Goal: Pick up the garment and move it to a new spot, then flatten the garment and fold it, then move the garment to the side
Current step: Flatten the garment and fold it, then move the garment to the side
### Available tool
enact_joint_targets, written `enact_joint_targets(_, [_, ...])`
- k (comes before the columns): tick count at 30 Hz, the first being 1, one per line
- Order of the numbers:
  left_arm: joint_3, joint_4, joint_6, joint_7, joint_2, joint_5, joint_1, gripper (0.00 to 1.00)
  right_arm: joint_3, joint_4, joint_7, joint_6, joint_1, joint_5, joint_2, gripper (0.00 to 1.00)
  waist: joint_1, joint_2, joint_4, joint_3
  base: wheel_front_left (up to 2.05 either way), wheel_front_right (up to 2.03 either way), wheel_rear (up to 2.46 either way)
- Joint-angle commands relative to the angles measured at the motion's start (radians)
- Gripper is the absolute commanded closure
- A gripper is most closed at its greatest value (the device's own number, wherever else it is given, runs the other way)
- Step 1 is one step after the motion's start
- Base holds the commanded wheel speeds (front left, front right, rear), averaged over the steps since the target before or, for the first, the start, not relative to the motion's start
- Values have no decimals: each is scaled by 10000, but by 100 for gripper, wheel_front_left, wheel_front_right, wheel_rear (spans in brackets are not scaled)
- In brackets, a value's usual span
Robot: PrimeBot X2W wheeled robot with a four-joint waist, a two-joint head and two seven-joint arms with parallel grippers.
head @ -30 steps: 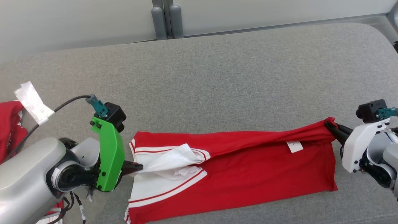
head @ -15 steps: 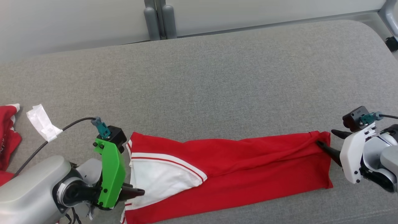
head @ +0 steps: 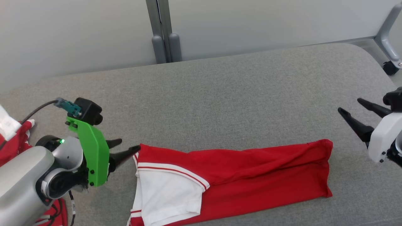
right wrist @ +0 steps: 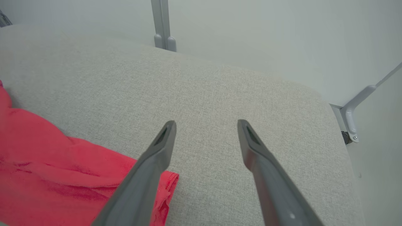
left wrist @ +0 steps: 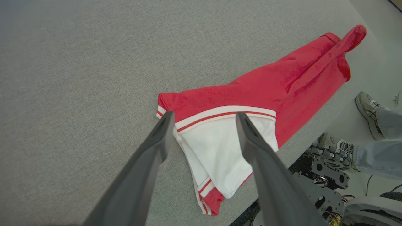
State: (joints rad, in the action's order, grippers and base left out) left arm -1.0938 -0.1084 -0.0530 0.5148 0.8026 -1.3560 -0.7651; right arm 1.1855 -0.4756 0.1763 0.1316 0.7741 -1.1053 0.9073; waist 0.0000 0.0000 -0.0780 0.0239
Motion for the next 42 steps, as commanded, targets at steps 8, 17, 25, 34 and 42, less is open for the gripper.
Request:
enact_joint_targets(8, [1277, 646, 1597, -4153, 463, 1386, 1066, 0, -3280, 481, 882, -16, -1010, -303, -302, 0, 0, 0, 165, -468, 0, 0, 0])
enact_joint_targets(17, [3144, 1541, 3925, -7794, -62, 2332, 3728, 0, -9210, 1610, 885, -15, -5434, 2578, -2897, 0, 0, 0, 316, -682, 0, 0, 0])
enact_joint_targets(25, [6397, 1808, 3706, -7799, -2451, 5427, 6920, 0, -11458, 3187, 887, -13, -8245, 4440, -4998, 0, 0, 0, 365, -681, 0, 0, 0])
enact_joint_targets(34, [7948, 1218, 2305, -7800, -4387, 7347, 8393, 0, -11615, 3201, 414, -13, -8650, 5123, -5352, 0, 0, 0, 399, -598, 0, 0, 0])
enact_joint_targets(42, [8190, 577, 1503, -7801, -5014, 8068, 8105, 0, -11585, 1959, -1073, -13, -7562, 5110, -5579, 0, 0, 0, 481, -465, 0, 0, 0])
